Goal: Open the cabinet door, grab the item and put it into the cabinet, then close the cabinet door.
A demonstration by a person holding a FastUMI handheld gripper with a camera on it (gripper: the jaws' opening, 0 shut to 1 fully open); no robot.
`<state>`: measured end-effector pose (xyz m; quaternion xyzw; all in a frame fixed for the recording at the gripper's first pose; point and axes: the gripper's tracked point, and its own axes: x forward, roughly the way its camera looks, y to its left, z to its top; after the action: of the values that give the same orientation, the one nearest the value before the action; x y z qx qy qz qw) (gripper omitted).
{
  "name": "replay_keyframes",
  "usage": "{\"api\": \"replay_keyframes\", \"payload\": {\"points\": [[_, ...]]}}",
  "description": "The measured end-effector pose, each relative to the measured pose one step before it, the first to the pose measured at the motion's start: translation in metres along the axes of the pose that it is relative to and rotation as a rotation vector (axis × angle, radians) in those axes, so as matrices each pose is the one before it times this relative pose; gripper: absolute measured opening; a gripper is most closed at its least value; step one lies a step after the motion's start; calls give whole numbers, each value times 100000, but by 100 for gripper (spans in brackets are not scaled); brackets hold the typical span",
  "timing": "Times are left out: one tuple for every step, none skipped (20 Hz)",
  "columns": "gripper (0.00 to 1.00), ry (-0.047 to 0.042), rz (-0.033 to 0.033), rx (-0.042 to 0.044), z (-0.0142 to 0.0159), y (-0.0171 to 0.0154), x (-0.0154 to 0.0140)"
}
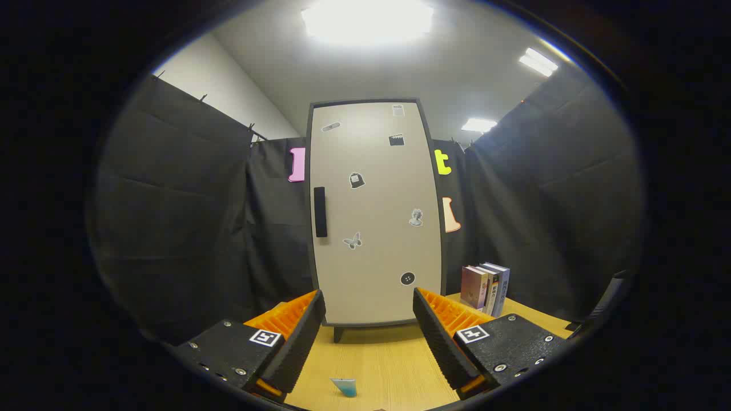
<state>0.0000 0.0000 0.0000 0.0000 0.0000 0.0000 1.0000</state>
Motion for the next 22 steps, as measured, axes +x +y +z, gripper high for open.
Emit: {"api": "replay_keyframes", "payload": {"points": [[95, 177, 244, 142, 12, 117, -64], [95, 211, 174, -22, 35, 57, 47], [95, 124, -1, -278, 24, 25, -44], [95, 107, 17, -348, -22, 75, -83], [95, -147, 98, -254, 94, 1, -45], [95, -255, 114, -176, 43, 62, 68], [95, -126, 64, -152, 85, 98, -16], [95, 24, -37, -14, -93, 35, 90], [95, 448, 17, 266, -91, 57, 34], [95, 348, 54, 448, -102, 55, 82], [96, 257, -45, 493, 49, 41, 75], [96, 122, -38, 315, -93, -19, 94], [96, 146, -112, 115, 46, -11, 109], [96, 281, -40, 25, -150, -31, 188], [96, 459, 19, 212, -39, 26, 218], [96, 467, 280, 705, -18, 72, 343], [96, 379, 298, 1072, 162, 97, 380], [96, 12, 447, 1015, 263, 130, 415], [96, -354, 528, 610, 398, 178, 517], [95, -395, 325, 272, 417, 49, 606], [95, 134, 616, 454, 456, 181, 759], [95, 387, 1397, 1013, 366, 408, 891]]}}
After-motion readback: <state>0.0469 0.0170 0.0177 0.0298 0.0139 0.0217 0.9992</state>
